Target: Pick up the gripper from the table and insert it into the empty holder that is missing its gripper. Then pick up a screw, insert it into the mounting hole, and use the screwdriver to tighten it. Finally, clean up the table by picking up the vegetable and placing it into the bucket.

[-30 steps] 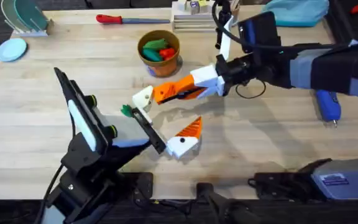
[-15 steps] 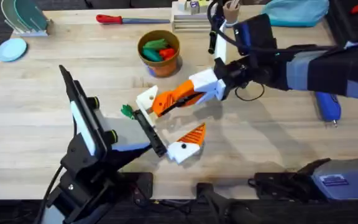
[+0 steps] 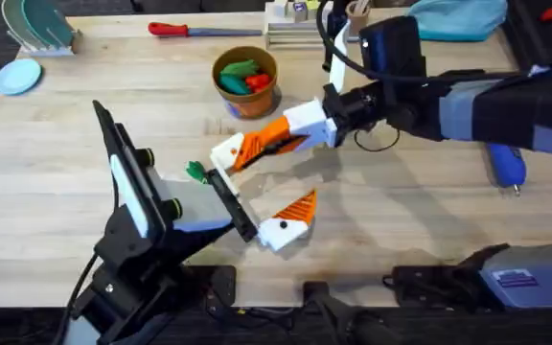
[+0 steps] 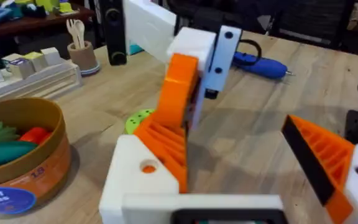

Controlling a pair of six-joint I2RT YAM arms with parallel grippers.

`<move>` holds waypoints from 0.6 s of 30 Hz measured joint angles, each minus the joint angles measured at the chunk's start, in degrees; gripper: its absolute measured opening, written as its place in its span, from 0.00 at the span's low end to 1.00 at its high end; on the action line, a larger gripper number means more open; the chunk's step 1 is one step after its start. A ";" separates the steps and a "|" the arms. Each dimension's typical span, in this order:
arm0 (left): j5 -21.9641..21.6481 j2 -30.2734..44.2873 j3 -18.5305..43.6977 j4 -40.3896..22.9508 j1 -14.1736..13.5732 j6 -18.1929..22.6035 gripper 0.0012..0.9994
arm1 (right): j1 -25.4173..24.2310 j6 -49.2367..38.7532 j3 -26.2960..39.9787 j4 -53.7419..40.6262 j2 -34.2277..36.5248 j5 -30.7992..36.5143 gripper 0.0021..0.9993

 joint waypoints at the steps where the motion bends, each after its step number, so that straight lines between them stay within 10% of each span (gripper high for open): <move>1: -0.02 0.00 0.00 0.00 0.00 0.00 0.99 | 0.02 0.85 0.00 1.18 0.02 0.61 0.01; 18: -3.65 0.03 -0.02 -0.31 0.49 -1.98 0.99 | 3.87 8.09 0.28 10.86 4.95 3.36 0.01</move>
